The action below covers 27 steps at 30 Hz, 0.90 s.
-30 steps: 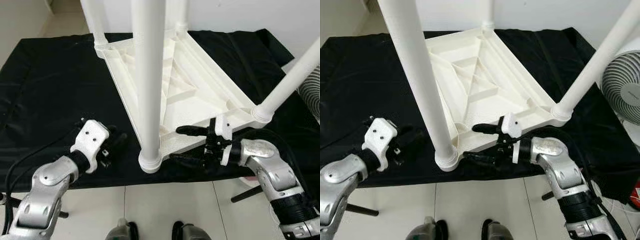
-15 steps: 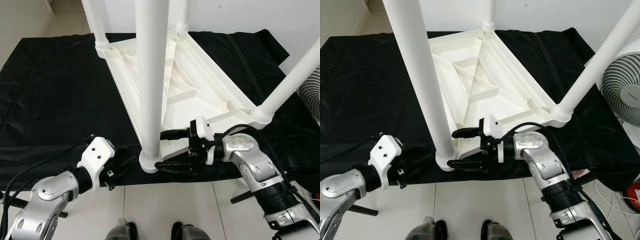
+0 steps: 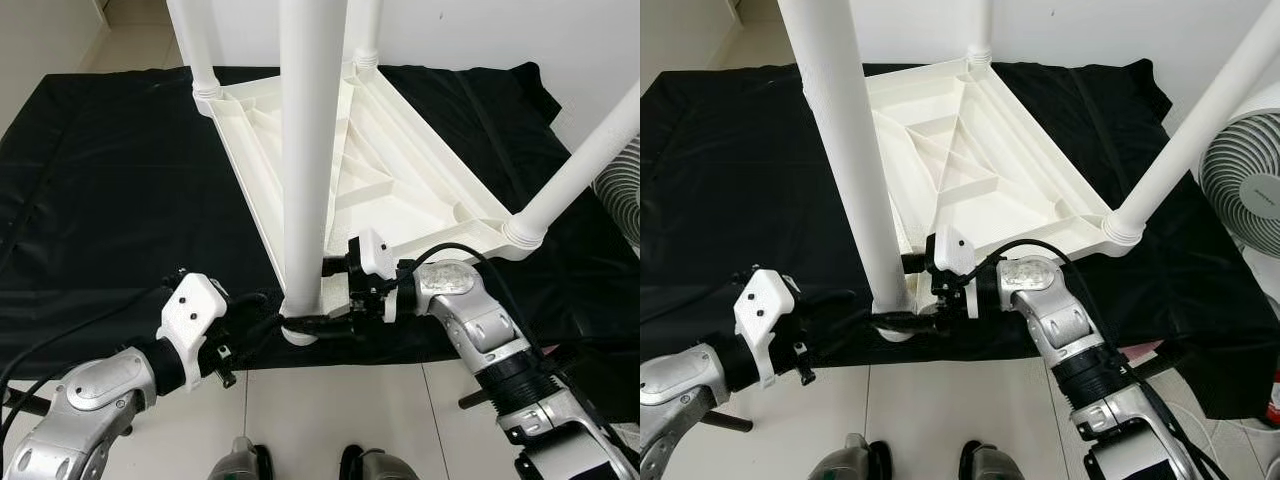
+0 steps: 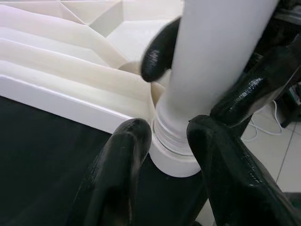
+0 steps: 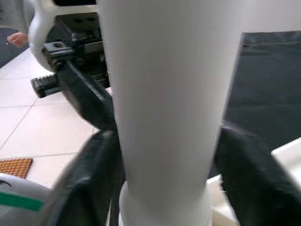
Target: Building children table
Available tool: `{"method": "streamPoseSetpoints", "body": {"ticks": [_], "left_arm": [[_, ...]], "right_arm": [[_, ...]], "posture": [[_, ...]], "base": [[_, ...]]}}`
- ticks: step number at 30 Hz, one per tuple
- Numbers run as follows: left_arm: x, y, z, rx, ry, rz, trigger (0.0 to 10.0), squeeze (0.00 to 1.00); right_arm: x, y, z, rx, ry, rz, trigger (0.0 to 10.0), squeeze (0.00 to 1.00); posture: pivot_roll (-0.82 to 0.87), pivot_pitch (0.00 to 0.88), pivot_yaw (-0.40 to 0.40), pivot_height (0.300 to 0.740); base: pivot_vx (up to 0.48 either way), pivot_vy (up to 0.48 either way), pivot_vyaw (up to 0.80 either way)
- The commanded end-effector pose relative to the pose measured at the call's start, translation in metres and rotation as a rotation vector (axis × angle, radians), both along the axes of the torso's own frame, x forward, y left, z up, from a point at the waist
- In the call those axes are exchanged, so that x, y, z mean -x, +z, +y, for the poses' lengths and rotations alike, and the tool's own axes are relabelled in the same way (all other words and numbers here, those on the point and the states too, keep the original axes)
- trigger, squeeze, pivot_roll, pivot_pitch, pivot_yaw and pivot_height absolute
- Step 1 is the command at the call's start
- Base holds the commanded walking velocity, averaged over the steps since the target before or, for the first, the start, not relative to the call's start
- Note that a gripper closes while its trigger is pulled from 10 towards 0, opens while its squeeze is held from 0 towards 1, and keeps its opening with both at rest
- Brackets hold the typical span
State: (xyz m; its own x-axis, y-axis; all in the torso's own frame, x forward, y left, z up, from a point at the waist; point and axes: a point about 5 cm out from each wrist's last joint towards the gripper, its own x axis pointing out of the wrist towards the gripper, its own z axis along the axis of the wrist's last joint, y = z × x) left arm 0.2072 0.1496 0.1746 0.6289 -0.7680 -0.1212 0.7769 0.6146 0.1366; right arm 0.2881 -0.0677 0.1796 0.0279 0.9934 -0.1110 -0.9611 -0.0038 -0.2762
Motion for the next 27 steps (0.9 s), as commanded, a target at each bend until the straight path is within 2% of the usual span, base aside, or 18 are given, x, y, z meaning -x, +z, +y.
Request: {"method": "streamPoseSetpoints", "body": {"ticks": [1,10,14,15,17,18,20,22,23,26,27], "left_arm": [[0.003,0.005,-0.003,0.018,-0.014,-0.007,10.0,0.0],[0.005,0.009,-0.006,0.065,-0.027,0.0,10.0,0.0],[0.007,0.011,-0.007,0.091,-0.033,0.01,10.0,0.0],[0.008,0.011,-0.009,0.102,-0.032,0.013,10.0,0.0],[0.008,0.011,-0.009,0.102,-0.032,0.013,10.0,0.0],[0.01,0.011,-0.012,0.112,-0.026,0.01,10.0,0.0],[0.011,0.01,-0.013,0.114,-0.023,0.009,10.0,0.0],[0.01,0.007,-0.013,0.116,-0.003,0.017,10.0,0.0],[0.01,0.007,-0.013,0.116,-0.003,0.017,10.0,0.0],[0.009,0.006,-0.013,0.12,0.007,0.021,10.0,0.0],[0.009,0.006,-0.013,0.12,0.007,0.021,10.0,0.0]], "right_arm": [[-0.001,-0.003,0.003,0.011,-0.001,-0.02,0.0,0.0],[-0.002,-0.003,0.004,-0.02,-0.05,-0.02,0.0,0.0],[0.001,-0.003,0.005,-0.049,-0.089,-0.008,0.0,0.0],[0.003,-0.004,0.007,-0.081,-0.138,0.02,0.0,0.0],[0.003,-0.004,0.007,-0.081,-0.138,0.02,0.0,0.0],[0.004,-0.008,0.008,-0.118,-0.245,0.087,0.0,0.0],[0.004,-0.01,0.009,-0.126,-0.278,0.107,0.0,0.0],[0.007,-0.012,0.01,-0.158,-0.426,0.121,0.0,0.0],[0.007,-0.012,0.01,-0.158,-0.426,0.121,0.0,0.0],[0.011,-0.016,0.011,-0.178,-0.569,0.137,0.0,0.0],[0.011,-0.016,0.011,-0.178,-0.569,0.137,0.0,0.0]], "posture": [[0.0,0.142,0.0,0.74],[0.0,0.141,0.0,0.74],[0.0,0.139,-0.001,0.74],[0.0,0.138,-0.009,0.74],[0.0,0.138,-0.009,0.74],[0.0,0.138,-0.012,0.74],[0.0,0.138,-0.012,0.74],[0.0,0.137,-0.017,0.74],[0.0,0.137,-0.017,0.74],[-0.01,0.13,-0.025,0.74],[-0.01,0.13,-0.025,0.74]], "base": [[0.0,0.0,0.0],[0.0,0.0,0.0],[0.0,0.0,0.0],[0.0,0.0,0.0],[0.0,0.0,0.0],[0.0,0.0,0.0],[0.0,0.0,0.0],[0.0,0.0,0.0],[0.0,0.0,0.0],[0.0,0.0,0.0],[0.0,0.0,0.0]]}}
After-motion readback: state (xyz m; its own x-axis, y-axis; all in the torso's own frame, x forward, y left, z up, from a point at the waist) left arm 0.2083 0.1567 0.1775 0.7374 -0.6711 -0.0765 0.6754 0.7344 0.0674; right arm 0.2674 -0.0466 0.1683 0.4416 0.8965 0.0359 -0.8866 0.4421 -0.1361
